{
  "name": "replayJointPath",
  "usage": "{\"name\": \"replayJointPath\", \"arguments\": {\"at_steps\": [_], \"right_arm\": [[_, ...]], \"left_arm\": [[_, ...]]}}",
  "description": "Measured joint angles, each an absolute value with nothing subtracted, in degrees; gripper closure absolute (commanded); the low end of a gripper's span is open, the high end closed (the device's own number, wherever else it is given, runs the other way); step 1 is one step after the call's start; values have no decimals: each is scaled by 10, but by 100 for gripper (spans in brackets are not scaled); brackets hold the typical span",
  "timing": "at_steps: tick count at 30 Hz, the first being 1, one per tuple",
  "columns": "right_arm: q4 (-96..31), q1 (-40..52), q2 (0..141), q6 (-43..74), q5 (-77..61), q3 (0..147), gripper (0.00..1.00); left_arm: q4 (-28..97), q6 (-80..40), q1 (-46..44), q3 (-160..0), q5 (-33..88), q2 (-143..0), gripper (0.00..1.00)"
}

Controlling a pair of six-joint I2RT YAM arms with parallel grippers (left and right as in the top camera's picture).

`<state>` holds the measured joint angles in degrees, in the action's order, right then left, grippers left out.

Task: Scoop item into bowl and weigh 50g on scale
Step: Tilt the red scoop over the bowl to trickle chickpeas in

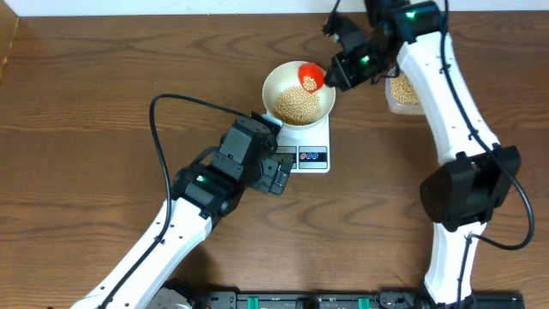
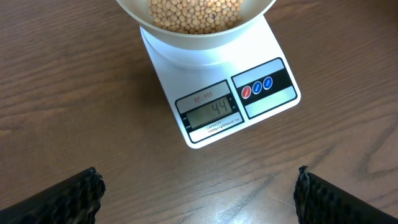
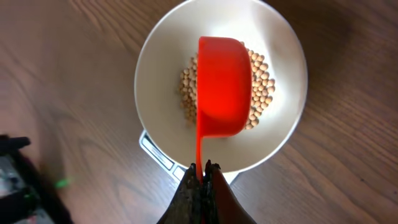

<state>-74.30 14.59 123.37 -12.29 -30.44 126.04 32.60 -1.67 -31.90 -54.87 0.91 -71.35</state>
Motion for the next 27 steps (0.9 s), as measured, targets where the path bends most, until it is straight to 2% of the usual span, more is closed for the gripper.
{"name": "replayJointPath", "arguments": {"at_steps": [7, 27], "right_arm": [[-743, 117, 1234, -121, -366, 1260, 99], [-745, 117, 1234, -121, -378, 1260, 99]], "left_arm": [[326, -17, -319, -549, 9, -714, 0], [326, -17, -319, -549, 9, -714, 0]]}}
